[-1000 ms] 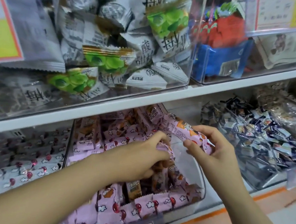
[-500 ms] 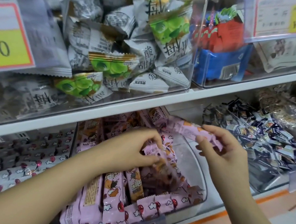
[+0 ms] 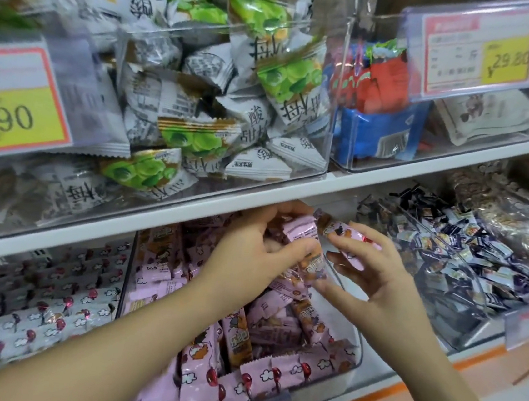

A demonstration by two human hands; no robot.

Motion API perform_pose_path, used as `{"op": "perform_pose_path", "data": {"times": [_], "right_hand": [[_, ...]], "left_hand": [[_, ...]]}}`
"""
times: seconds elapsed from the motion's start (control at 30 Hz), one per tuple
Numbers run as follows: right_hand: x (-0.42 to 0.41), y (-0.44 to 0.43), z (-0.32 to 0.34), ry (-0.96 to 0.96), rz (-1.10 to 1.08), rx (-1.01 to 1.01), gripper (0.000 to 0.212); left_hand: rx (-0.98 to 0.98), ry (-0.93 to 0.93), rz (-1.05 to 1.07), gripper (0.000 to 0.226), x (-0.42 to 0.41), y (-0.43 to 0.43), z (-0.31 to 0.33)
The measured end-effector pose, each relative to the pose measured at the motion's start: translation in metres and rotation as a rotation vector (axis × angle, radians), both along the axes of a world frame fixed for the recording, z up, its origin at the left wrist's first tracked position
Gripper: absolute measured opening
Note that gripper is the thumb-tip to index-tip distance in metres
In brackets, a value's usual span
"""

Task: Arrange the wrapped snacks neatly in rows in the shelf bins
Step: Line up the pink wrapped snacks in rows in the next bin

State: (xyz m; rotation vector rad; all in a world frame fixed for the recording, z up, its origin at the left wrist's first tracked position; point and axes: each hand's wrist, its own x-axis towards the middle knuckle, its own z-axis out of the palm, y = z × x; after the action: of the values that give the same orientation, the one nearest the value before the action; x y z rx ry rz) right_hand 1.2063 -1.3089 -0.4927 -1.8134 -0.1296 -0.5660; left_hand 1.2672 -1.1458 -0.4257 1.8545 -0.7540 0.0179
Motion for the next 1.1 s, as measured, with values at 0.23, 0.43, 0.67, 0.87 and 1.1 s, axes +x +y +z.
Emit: {"op": "perform_pose_path", "data": {"times": [0.23, 0.43, 0.67, 0.87, 1.1], "right_hand": [[-0.004, 0.01, 0.004, 0.021, -0.026, -0.051, 0.048], [-0.005, 0.018, 0.004, -0.03, -0.135, -0.147, 0.043], [-0.01, 0.012, 0.008, -0.18, -0.279, -0.126, 0.042], [-0.005, -0.017, -0.008, 0.02, -0.444, -0.008, 0.032], [-0.003, -0.022, -0.016, 0.094, -0.423, -0.051, 0.029]], "left_hand": [[-0.133, 0.067, 0.024, 0.03, 0.0, 0.007, -0.007], [-0.363, 0.34, -0.054, 0.021, -0.012, 0.007, -0.008], [-0.392, 0.38, -0.068, 0.037, -0.006, 0.007, -0.006], [0.738, -0.235, -0.367, 0.017, 0.014, 0.001, -0.013], [1.189, -0.695, -0.518, 0.051, 0.036, -0.028, -0.051]]}}
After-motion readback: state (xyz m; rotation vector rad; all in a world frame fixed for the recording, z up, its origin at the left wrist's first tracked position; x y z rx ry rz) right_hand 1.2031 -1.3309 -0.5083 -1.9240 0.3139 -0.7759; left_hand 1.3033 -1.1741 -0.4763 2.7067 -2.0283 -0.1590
